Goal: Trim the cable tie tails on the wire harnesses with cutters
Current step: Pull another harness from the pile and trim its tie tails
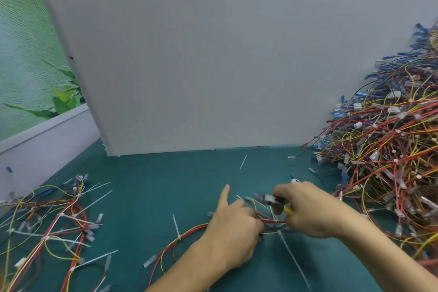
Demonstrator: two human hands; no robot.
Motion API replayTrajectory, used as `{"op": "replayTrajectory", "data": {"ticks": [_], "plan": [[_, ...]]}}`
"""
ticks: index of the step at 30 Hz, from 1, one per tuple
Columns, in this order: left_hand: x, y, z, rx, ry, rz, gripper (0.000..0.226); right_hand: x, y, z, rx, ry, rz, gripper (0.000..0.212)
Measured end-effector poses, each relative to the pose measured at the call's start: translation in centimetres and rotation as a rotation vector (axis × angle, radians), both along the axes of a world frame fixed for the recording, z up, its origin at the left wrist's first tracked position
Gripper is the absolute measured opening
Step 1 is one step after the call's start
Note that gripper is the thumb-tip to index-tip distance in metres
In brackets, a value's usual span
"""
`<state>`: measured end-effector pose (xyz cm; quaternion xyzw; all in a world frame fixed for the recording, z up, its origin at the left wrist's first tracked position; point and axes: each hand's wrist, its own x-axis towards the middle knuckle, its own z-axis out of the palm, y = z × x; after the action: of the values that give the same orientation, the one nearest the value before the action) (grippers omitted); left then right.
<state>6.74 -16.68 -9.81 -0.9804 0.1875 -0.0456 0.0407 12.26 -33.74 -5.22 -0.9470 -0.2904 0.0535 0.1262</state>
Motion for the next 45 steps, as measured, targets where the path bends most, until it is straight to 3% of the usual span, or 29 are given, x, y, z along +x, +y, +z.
{"op": "replayTrajectory", "data": {"ticks": [3,6,9,13,16,17,19,21,25,29,31,35,37,39,41,43,45], "plan": [[0.2,1.1,0.2,-0.109,-0.026,0.036,0.032,-0.5,-0.6,-0.9,0.001,-0.014,0.089,0.012],[0.7,2.4,1.8,-0.304,-0.091,0.153,0.028,-0.8,-0.8,-0.6,0.166,-0.01,0.069,0.028],[1.0,3.2,3.8,-0.462,-0.267,0.195,0.024,-1.0,-0.3,0.6,0.334,-0.093,-0.011,0.03],[0.3,4.0,4.5,-0.48,-0.597,0.317,0.048,0.1,0.8,3.4,0.669,-0.078,-0.146,0.019],[-0.8,4.6,3.3,-0.424,-0.755,0.257,0.028,2.2,1.8,5.6,0.908,0.0,-0.226,0.016],[-1.2,4.8,2.8,-0.382,-0.717,0.209,0.02,3.2,2.2,6.1,0.978,0.024,-0.255,0.016],[-1.9,5.3,1.7,-0.261,-0.469,0.166,0.01,5.3,3.2,6.4,1.061,0.064,-0.322,0.015],[-2.0,5.8,0.3,-0.177,-0.218,0.268,0.017,7.7,4.3,5.7,1.096,0.139,-0.397,0.015],[-1.6,7.0,-1.8,-0.056,-0.093,0.418,0.025,11.4,6.5,1.8,0.863,0.26,-0.546,0.008],[-1.3,7.6,-2.1,-0.002,-0.094,0.417,0.032,11.1,6.8,-2.1,0.393,0.338,-0.507,0.035],[-1.0,8.0,-2.2,0.03,-0.091,0.416,0.033,10.3,6.2,-2.2,0.318,0.347,-0.461,0.037],[-0.9,8.7,-1.8,0.055,-0.077,0.425,0.033,9.4,3.4,1.7,0.858,0.665,-0.439,0.023],[-0.8,9.3,-1.5,0.056,-0.072,0.46,0.034,8.7,0.5,4.5,1.046,0.702,-0.413,0.015],[-0.7,9.8,-1.2,0.062,-0.081,0.506,0.034,7.5,-2.4,6.7,1.085,0.635,-0.398,0.01],[-0.6,10.1,-0.9,0.066,-0.089,0.551,0.033,6.1,-4.9,7.4,0.898,0.449,-0.396,0.007],[-0.4,10.2,-0.8,0.072,-0.086,0.588,0.031,5.1,-6.4,6.7,0.478,0.212,-0.366,0.008],[-0.2,10.3,-0.9,0.069,-0.082,0.608,0.031,4.4,-7.0,5.2,0.155,0.142,-0.343,0.008]]}}
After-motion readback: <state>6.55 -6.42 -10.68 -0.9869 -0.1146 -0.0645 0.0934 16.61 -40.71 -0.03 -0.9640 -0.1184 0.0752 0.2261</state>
